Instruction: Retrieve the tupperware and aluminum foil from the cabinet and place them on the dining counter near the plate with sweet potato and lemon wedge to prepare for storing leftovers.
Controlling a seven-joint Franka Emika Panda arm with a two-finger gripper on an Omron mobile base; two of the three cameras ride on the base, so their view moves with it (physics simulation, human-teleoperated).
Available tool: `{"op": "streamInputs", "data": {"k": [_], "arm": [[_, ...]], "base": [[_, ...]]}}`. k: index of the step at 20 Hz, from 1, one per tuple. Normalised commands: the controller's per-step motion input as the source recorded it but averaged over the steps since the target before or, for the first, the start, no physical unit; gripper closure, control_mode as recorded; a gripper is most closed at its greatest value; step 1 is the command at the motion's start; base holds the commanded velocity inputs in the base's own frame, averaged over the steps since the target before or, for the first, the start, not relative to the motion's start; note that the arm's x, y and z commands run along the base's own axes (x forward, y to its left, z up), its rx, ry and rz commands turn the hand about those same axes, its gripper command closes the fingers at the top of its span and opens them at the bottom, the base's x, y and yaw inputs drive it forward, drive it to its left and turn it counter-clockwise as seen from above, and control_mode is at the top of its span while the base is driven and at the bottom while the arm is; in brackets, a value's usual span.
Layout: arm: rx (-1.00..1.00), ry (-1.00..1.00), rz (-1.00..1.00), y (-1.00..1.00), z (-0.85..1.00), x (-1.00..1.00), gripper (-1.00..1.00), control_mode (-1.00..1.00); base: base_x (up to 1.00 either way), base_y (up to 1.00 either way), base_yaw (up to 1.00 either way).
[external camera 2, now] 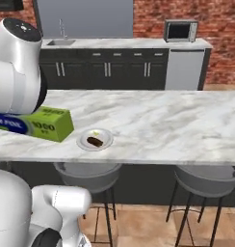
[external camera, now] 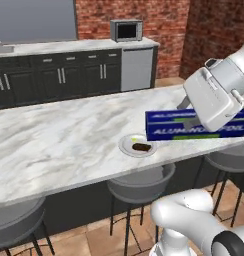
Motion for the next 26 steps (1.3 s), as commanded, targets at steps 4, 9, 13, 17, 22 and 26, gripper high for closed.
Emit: {"op": "streamInputs", "data": {"k": [4, 9, 13, 17, 22, 26], "arm": [[0.00, 0.00, 0.00, 0.00, 0.00, 0.00, 1.00, 1.00], [0.00, 0.00, 0.00, 0.00, 0.00, 0.00, 1.00, 1.00], [0.00, 0.00, 0.00, -0.09, -0.41, 0.40, 1.00, -1.00], [0.00, 0.00, -0.34, -0.33, -0.63, 0.45, 1.00, -1.00], [0.00, 0.00, -0.61, -0.24, -0.61, 0.54, 1.00, -1.00], [0.00, 0.00, -0.70, -0.37, -0.46, 0.44, 1.00, -1.00]], "base": [[0.96, -0.36, 0.47], [1.00, 0.02, 0.41], [0.24, 0.00, 0.06], [0.00, 0.00, 0.00], [0.00, 0.00, 0.00], [0.00, 0.00, 0.00]]}}
